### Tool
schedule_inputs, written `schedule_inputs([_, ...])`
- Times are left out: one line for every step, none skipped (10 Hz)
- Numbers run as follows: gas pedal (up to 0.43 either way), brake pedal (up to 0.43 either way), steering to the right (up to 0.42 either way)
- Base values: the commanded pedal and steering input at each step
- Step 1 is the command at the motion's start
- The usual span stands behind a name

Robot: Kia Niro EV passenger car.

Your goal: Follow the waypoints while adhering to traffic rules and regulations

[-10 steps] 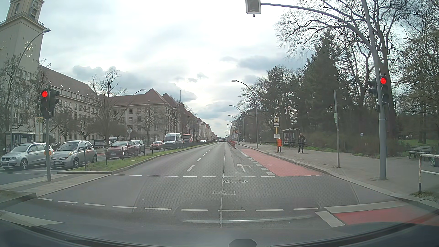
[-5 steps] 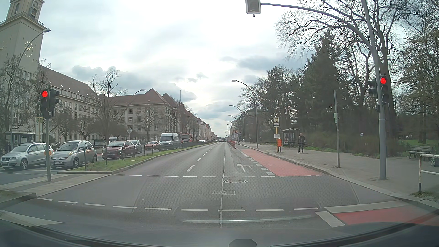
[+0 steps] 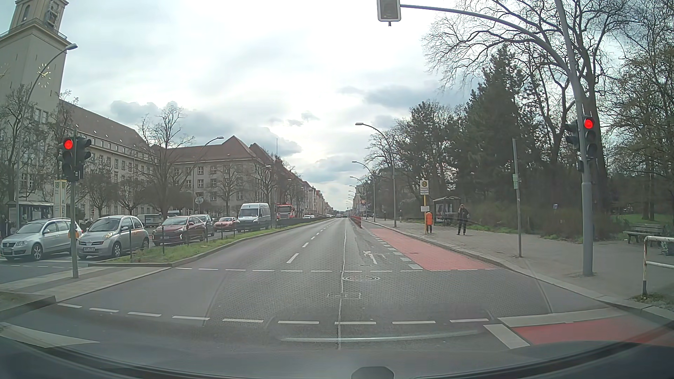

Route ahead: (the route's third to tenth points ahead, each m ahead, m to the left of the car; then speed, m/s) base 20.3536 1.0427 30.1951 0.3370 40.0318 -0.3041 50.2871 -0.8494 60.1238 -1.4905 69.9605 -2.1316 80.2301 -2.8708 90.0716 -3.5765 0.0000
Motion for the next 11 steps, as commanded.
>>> schedule_inputs([0.000,0.329,-0.008])
schedule_inputs([0.000,0.329,-0.008])
schedule_inputs([0.000,0.329,-0.008])
schedule_inputs([0.000,0.323,-0.008])
schedule_inputs([0.000,0.329,-0.008])
schedule_inputs([0.000,0.329,-0.008])
schedule_inputs([0.000,0.329,-0.008])
schedule_inputs([0.000,0.323,-0.008])
schedule_inputs([0.000,0.329,-0.008])
schedule_inputs([0.000,0.329,-0.008])
schedule_inputs([0.000,0.329,-0.008])
